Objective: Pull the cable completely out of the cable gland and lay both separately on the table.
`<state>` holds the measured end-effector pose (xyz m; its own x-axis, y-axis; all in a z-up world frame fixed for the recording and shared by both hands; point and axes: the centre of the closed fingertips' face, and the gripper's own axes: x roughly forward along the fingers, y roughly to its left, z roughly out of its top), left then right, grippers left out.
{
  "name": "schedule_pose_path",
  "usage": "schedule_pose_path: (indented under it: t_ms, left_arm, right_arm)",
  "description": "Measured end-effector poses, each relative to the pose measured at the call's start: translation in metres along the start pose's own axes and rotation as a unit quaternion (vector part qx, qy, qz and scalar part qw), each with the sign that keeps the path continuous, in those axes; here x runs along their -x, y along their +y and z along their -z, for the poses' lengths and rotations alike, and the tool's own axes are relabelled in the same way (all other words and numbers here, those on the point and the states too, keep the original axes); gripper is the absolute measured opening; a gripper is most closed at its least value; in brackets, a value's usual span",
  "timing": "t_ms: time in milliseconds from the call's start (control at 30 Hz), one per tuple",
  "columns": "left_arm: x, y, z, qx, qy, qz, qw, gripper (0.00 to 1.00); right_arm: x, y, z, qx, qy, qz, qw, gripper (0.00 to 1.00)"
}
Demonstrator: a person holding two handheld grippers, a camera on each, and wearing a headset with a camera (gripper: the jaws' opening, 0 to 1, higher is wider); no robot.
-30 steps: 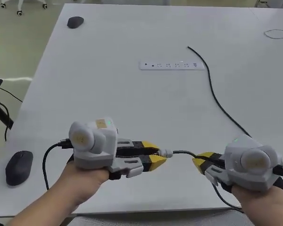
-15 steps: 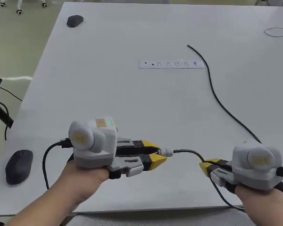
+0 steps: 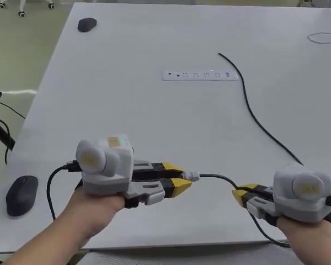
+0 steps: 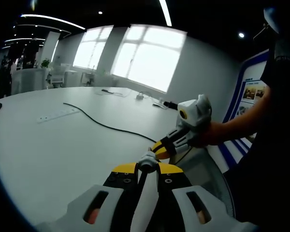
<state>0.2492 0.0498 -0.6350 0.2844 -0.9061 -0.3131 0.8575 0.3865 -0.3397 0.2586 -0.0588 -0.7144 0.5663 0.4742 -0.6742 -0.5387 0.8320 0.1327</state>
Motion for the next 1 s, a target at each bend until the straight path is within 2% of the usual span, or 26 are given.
schedule_pose_path:
  t_ms: [133,200,300,400,533,600,633,667,733,800,1000]
  left_arm:
    - [0.001,0.001,0.001,0.002,0.001,-0.001,1.0000,0.15]
    - [0.001,0.002,0.002,-0.001,0.006,-0.001,1.0000,0.15]
    - [0.002,0.004,0.002,0.002,0.006,-0.002,1.0000,0.15]
    - [0.001,0.005,0.002,0.004,0.005,-0.003,1.0000,0.15]
    - [0.000,0.004,0.001,0.004,0.004,0.000,1.0000,0.15]
    - [0.000,0.005,0.001,0.002,0.007,0.000,1.0000,0.15]
    - [0.000,0.004,0.001,0.001,0.007,0.000,1.0000,0.15]
    - [0.000,0.004,0.001,0.000,0.008,0.001,1.0000,0.15]
    - [0.001,0.004,0.002,-0.003,0.010,0.001,0.9999,0.15]
    - [0.002,0.003,0.002,-0.003,0.011,0.001,0.9999,0.15]
    - [0.003,0.004,0.004,0.000,0.013,0.001,0.9999,0.15]
  right_arm:
    - [0.003,0.007,-0.007,0.019,-0.006,-0.008,0.9998,0.06]
    - [0.005,0.018,-0.014,0.035,-0.014,-0.035,0.9987,0.09]
    - [0.009,0.027,-0.024,0.072,-0.020,-0.044,0.9962,0.14]
    - [0.014,0.040,-0.040,0.128,-0.026,-0.056,0.9898,0.19]
    - [0.017,0.057,-0.062,0.183,-0.037,-0.065,0.9804,0.24]
    - [0.015,0.066,-0.069,0.224,-0.035,-0.069,0.9715,0.24]
    - [0.013,0.069,-0.069,0.233,-0.029,-0.069,0.9696,0.24]
    - [0.011,0.075,-0.070,0.251,-0.029,-0.074,0.9646,0.24]
    - [0.006,0.080,-0.069,0.273,-0.024,-0.074,0.9589,0.23]
    - [0.003,0.083,-0.069,0.288,-0.018,-0.073,0.9547,0.21]
    - [-0.003,0.086,-0.068,0.311,-0.010,-0.070,0.9478,0.15]
